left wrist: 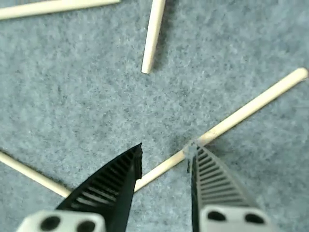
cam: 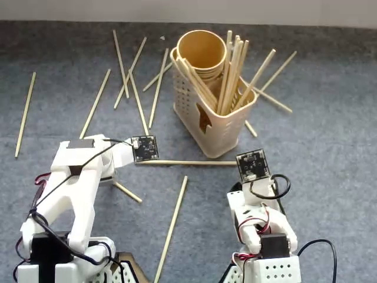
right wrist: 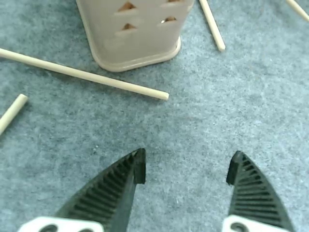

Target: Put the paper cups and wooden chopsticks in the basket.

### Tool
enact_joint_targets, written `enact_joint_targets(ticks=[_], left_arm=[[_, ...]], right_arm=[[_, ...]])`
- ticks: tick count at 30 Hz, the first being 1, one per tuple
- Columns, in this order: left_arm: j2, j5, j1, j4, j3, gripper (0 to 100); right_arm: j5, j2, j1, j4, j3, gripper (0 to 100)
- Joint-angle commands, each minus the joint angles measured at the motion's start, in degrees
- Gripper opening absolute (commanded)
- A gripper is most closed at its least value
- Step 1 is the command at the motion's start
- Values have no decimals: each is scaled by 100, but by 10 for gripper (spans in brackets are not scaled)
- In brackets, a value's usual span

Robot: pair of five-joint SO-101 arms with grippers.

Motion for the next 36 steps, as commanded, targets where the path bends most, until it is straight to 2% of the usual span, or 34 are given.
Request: enact_joint_targets(ticks=[1,6,10,14,22,29,36], left_arm=[[22,-2075,-75,141,-119,184],[22,-2479,-127,1020,-215,183],[84,-2549,-119,1213,-198,182],[84,-2523,-31,870,-40,182],[92,-2022,347,-800,558,183],[92,-501,919,-932,479,182],[277,-404,1095,-923,611,171]], right_arm=[[-18,-66,-31,4,-22,275],[-18,-66,-40,-4,-22,275],[-18,-66,-40,-4,-22,275],[-18,-66,-40,-4,-22,275],[-18,-66,-40,-4,-22,275],[-18,-66,-40,-4,-22,275],[-18,-66,-40,-4,-22,275]])
